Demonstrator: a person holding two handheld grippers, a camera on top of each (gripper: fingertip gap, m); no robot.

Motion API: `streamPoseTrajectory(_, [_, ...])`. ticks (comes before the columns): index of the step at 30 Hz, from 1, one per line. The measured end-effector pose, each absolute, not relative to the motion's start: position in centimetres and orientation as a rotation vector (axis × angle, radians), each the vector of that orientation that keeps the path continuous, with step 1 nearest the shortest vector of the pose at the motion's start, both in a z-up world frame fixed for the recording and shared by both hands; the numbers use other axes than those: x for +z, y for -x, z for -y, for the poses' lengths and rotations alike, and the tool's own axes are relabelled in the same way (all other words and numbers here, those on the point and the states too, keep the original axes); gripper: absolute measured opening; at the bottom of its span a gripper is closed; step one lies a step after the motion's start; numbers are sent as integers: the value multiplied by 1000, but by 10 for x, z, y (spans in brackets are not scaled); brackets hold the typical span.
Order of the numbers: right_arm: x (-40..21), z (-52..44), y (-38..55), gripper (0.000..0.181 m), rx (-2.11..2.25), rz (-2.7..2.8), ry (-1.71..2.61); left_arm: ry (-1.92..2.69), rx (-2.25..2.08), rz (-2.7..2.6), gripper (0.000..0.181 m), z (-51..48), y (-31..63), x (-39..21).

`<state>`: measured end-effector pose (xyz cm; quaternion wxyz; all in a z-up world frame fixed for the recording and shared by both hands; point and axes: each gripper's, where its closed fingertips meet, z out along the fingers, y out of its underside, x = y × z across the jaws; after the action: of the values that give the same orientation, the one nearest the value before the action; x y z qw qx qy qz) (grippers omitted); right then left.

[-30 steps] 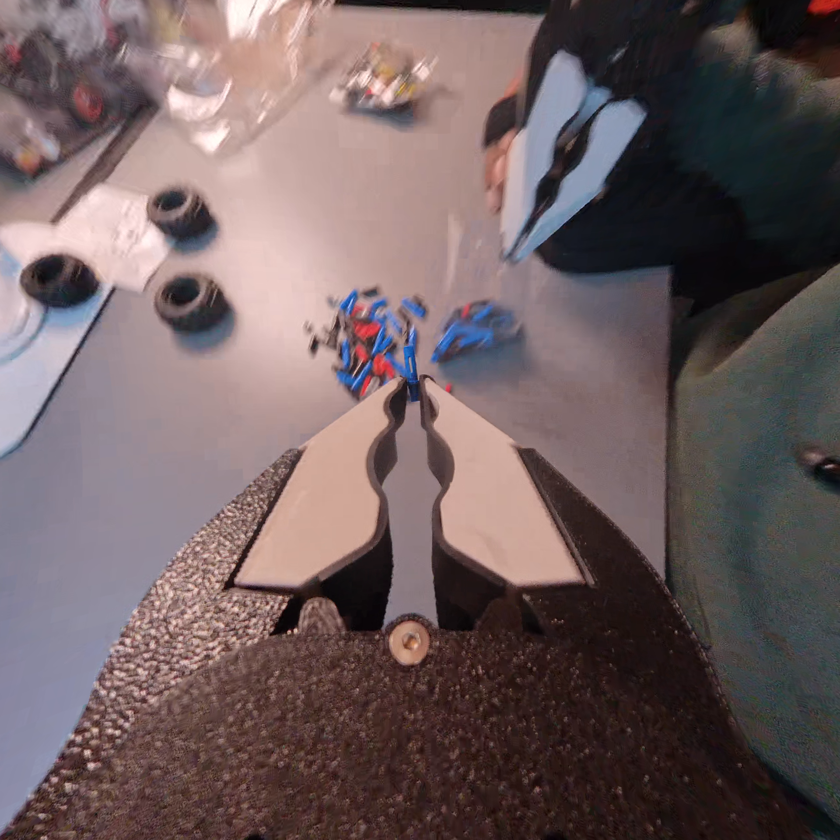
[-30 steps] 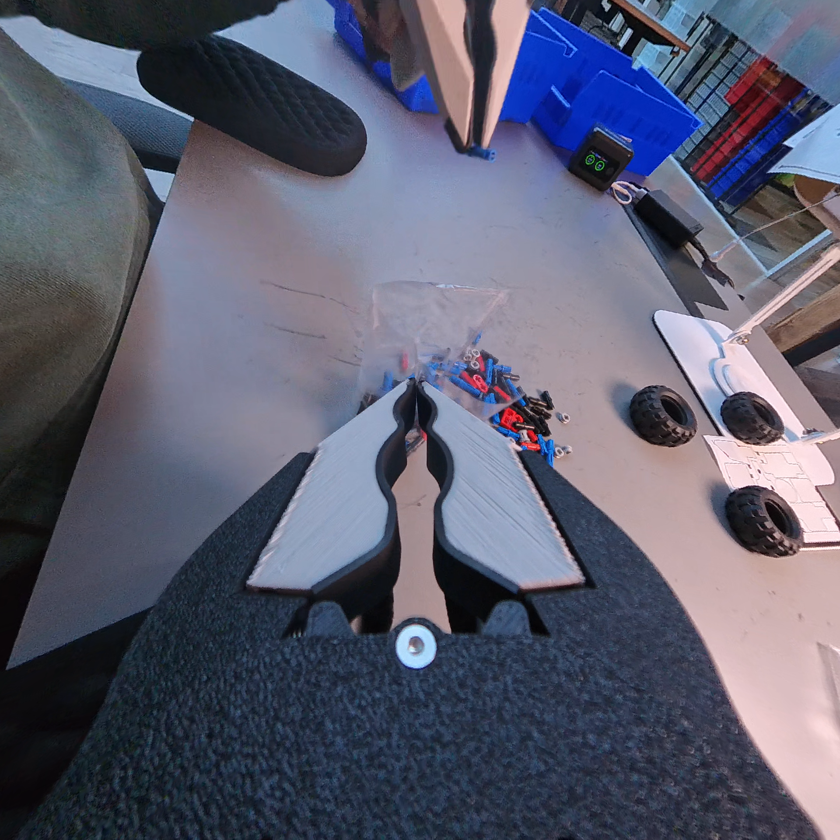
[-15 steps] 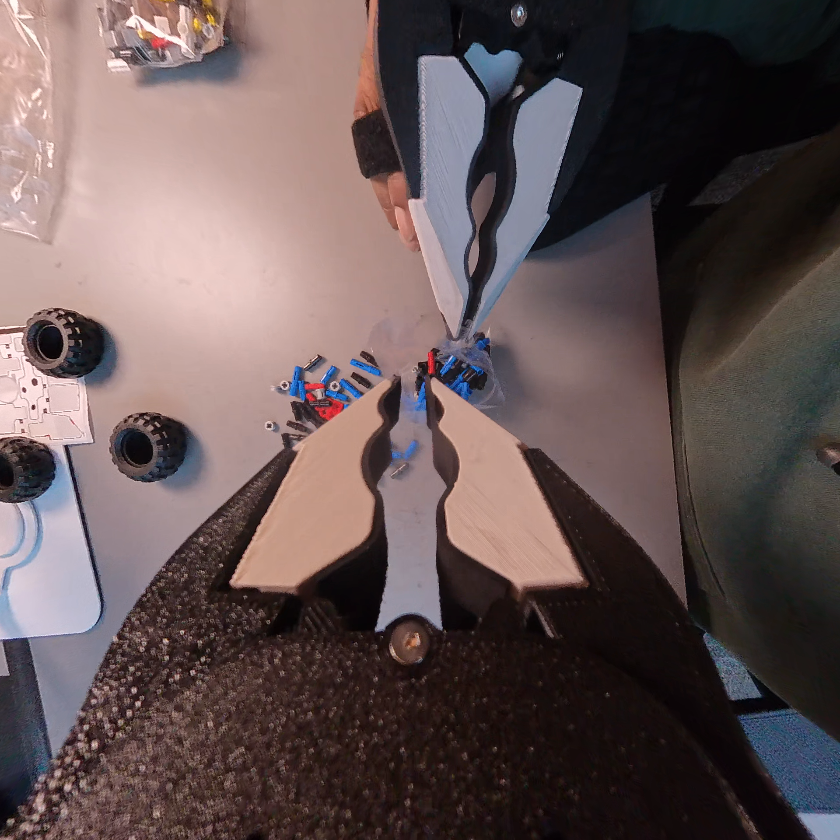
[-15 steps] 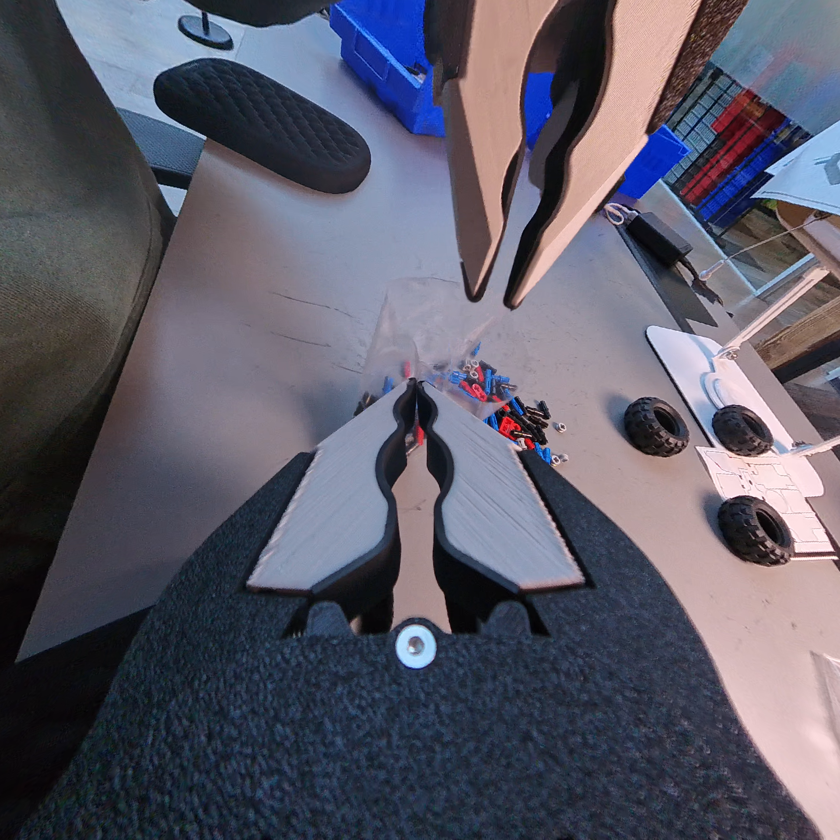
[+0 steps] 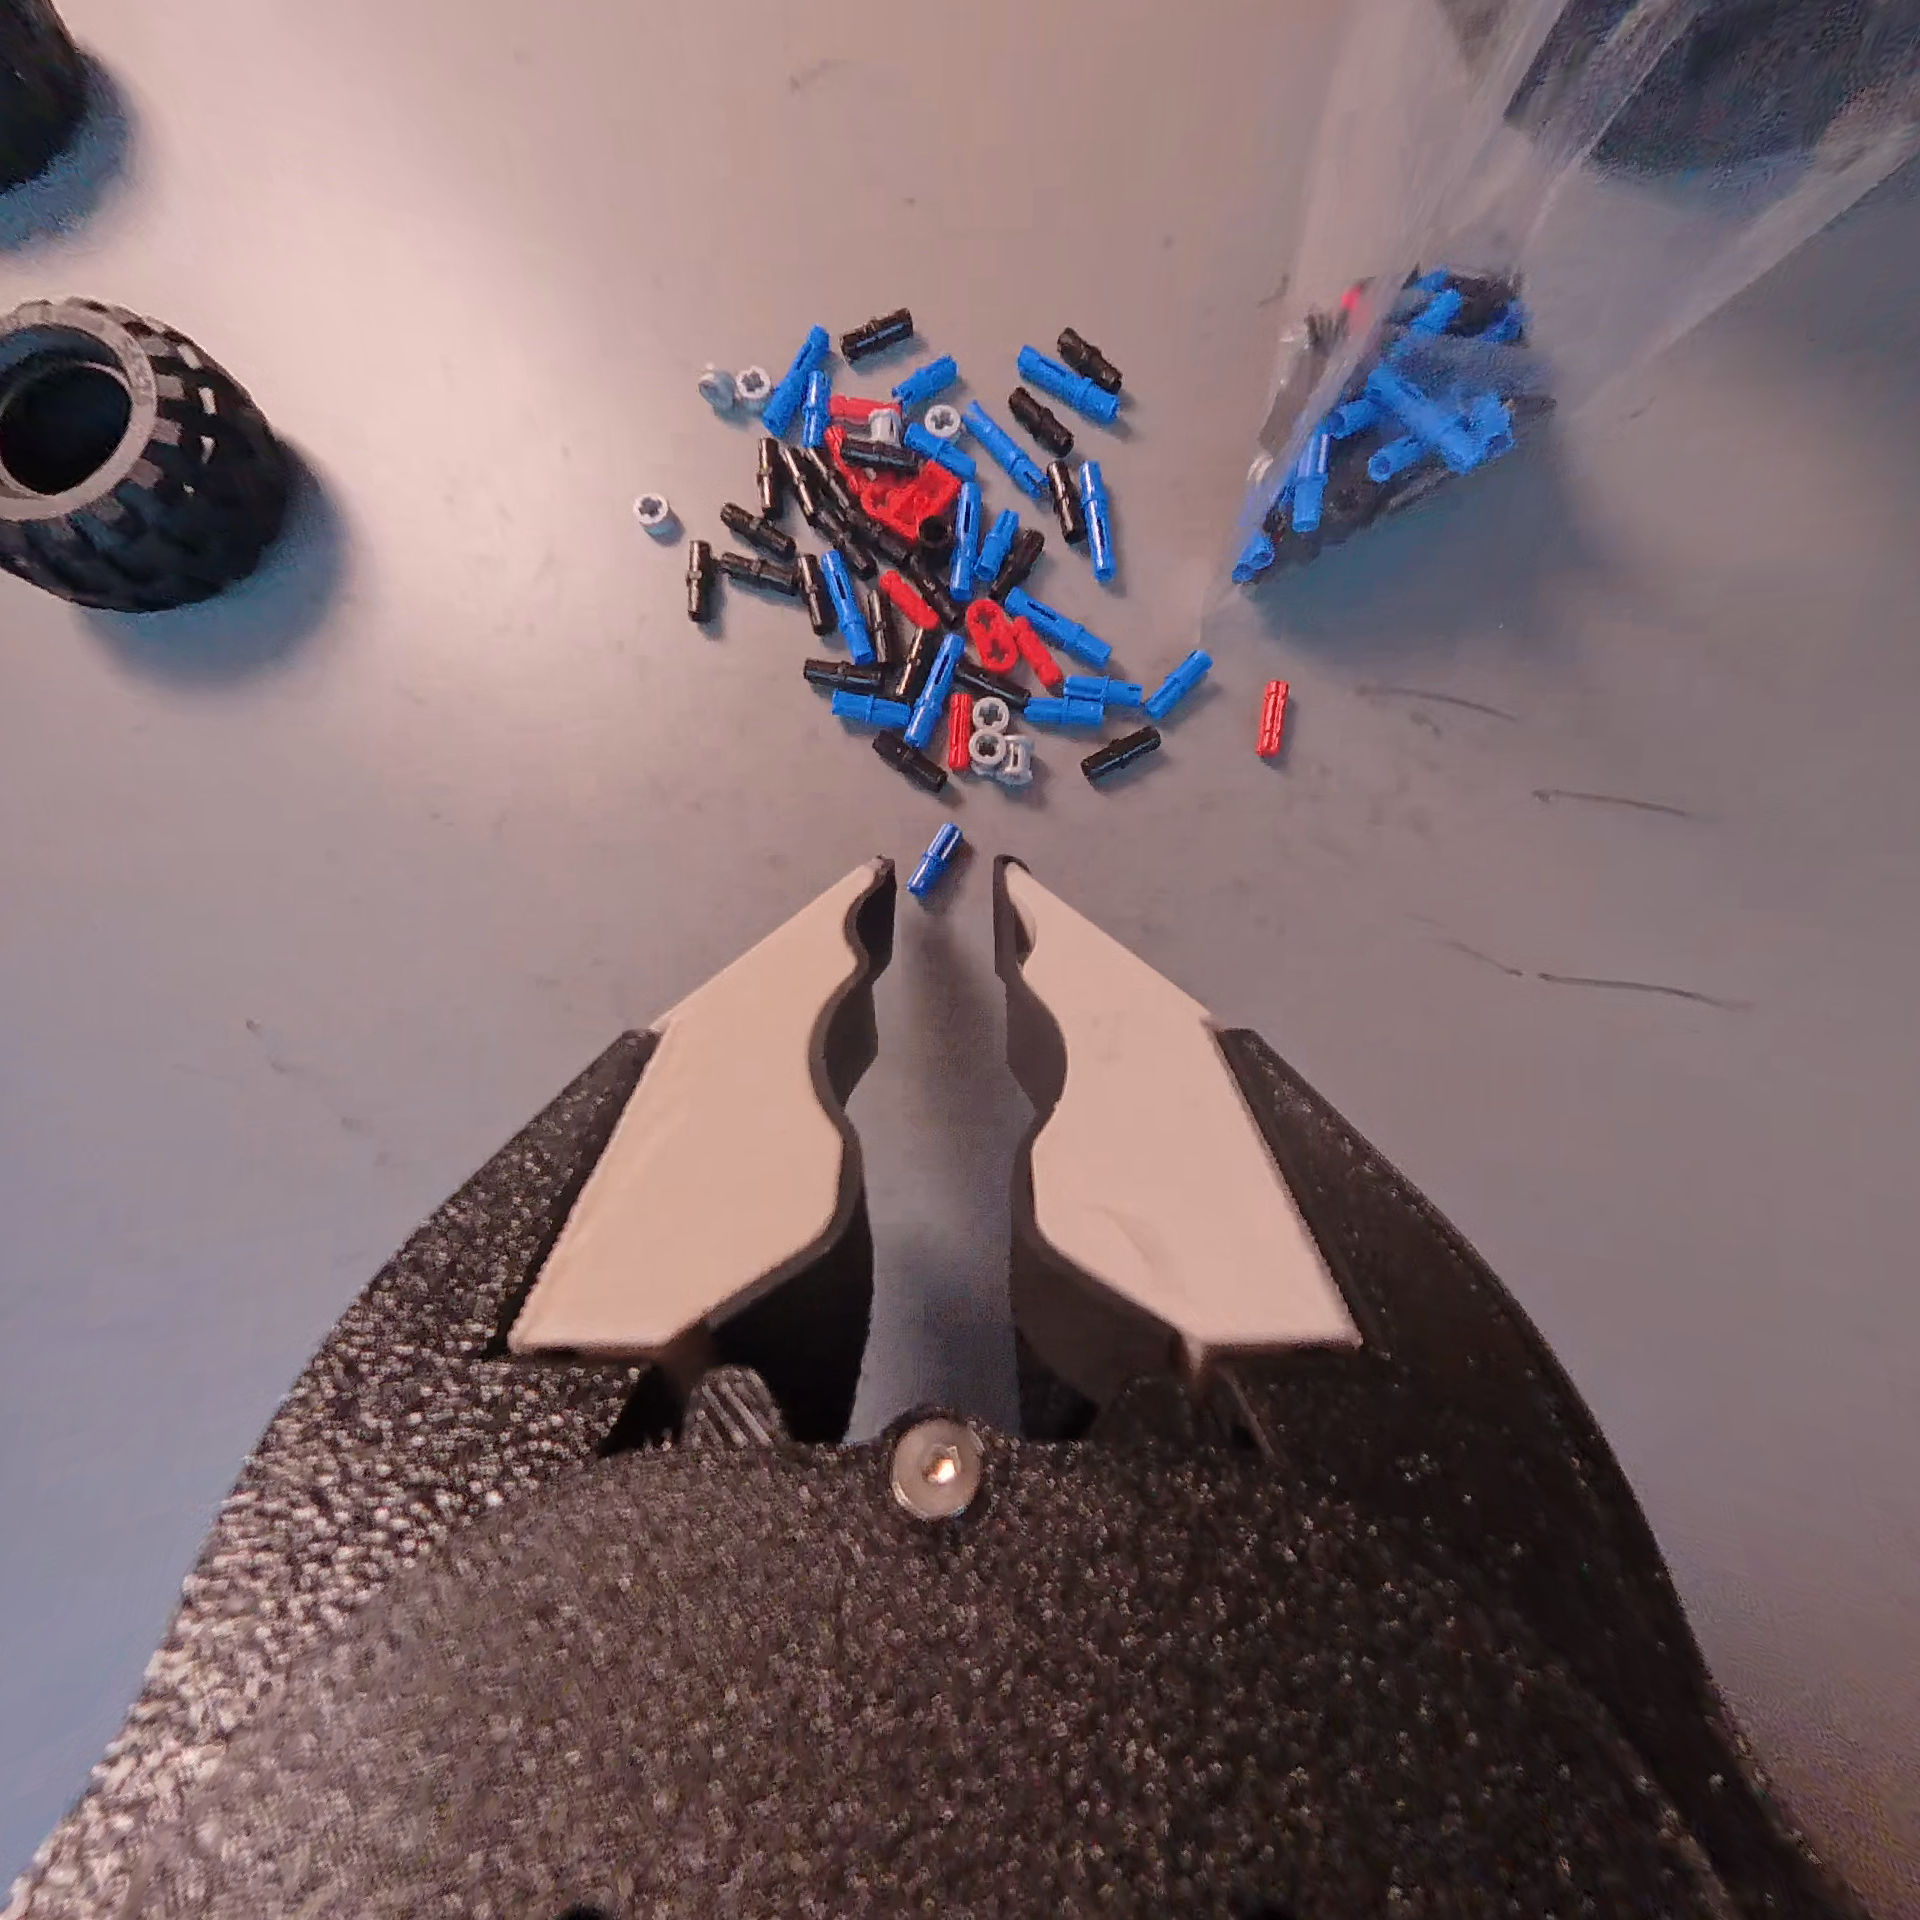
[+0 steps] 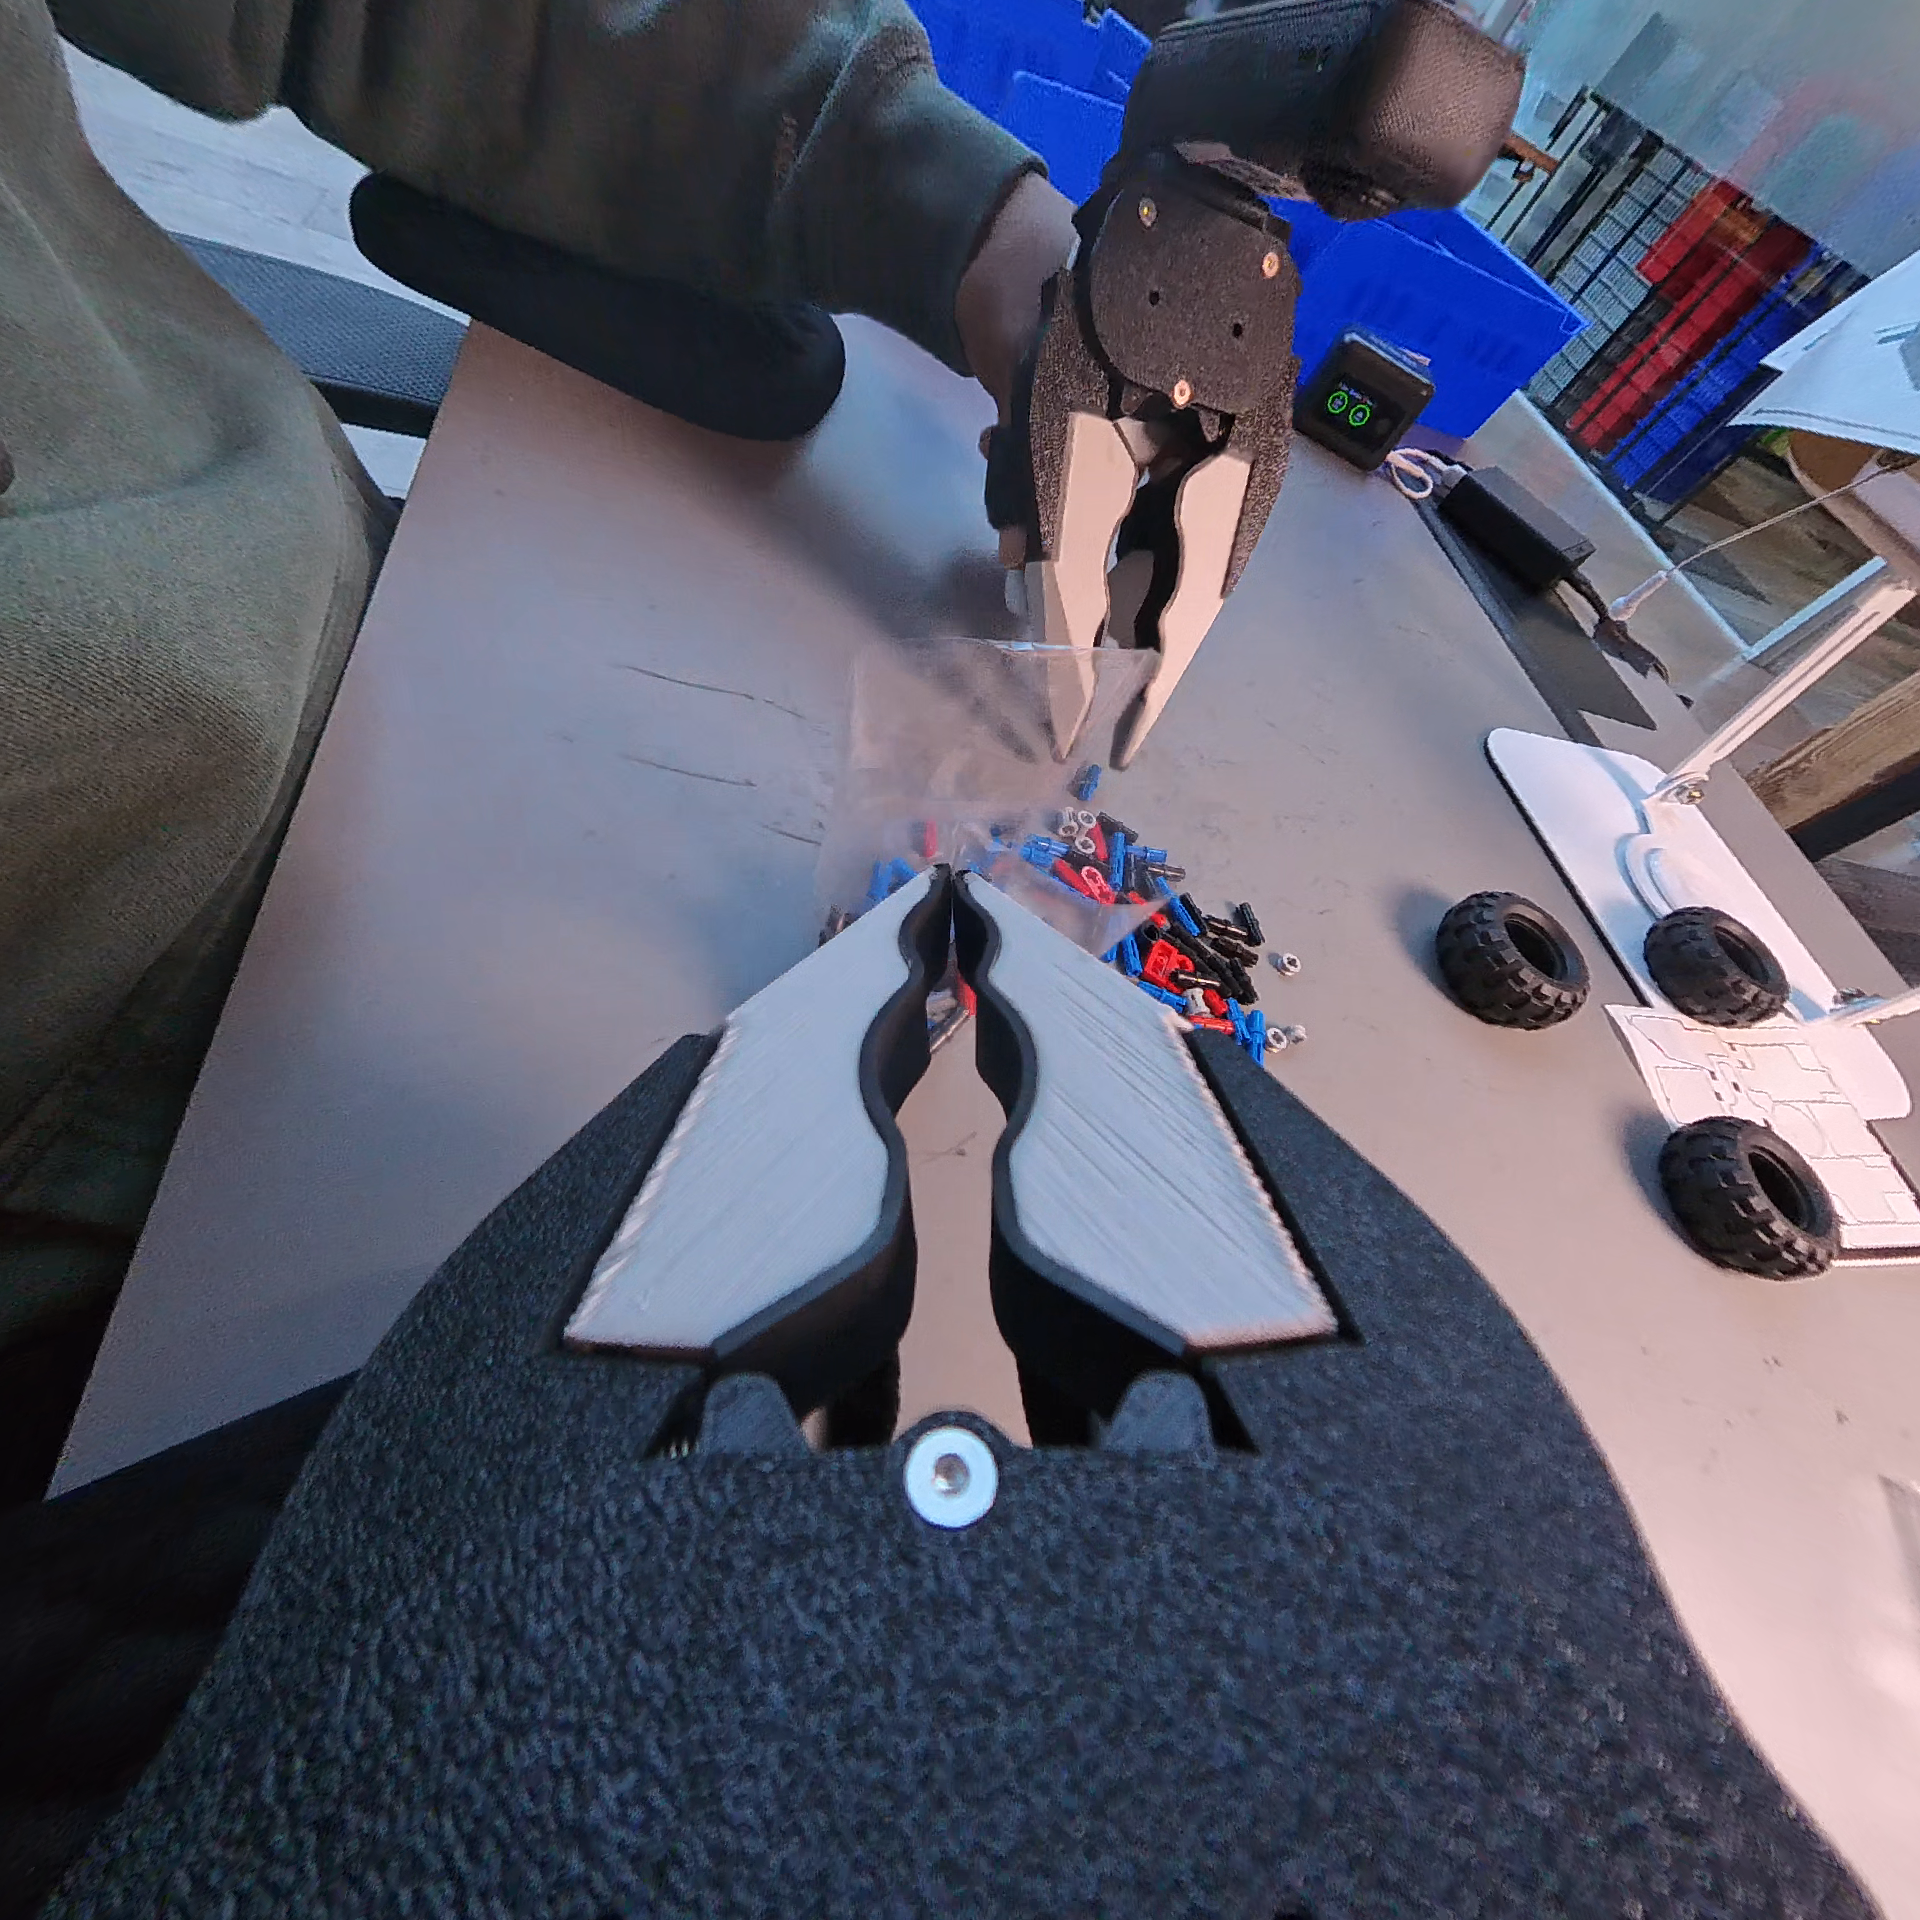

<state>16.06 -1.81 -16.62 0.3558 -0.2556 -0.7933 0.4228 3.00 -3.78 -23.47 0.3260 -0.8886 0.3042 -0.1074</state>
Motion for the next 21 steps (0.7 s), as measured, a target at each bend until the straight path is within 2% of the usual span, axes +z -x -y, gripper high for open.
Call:
streamPoseTrajectory(4, [-167, 17, -160, 0, 1090, 2048, 669, 2338, -300, -814, 5, 33, -30, -241])
streamPoseTrajectory(7, [-167, 17, -159, 0, 1088, 2048, 673, 2348, -273, -811, 4, 31, -28, -239])
streamPoseTrajectory(10, [-168, 17, -159, 0, 1082, 2055, 674, 2231, -317, -800, 4, 21, -50, -186])
streamPoseTrajectory(14, [-171, 18, -158, 0, 1058, 2071, 672, 2155, -299, -1066, 4, 18, -113, -121])
streamPoseTrajectory(21, [-169, 18, -159, 0, 1058, 2055, 663, 2364, -242, -1364, 7, 14, -137, -140])
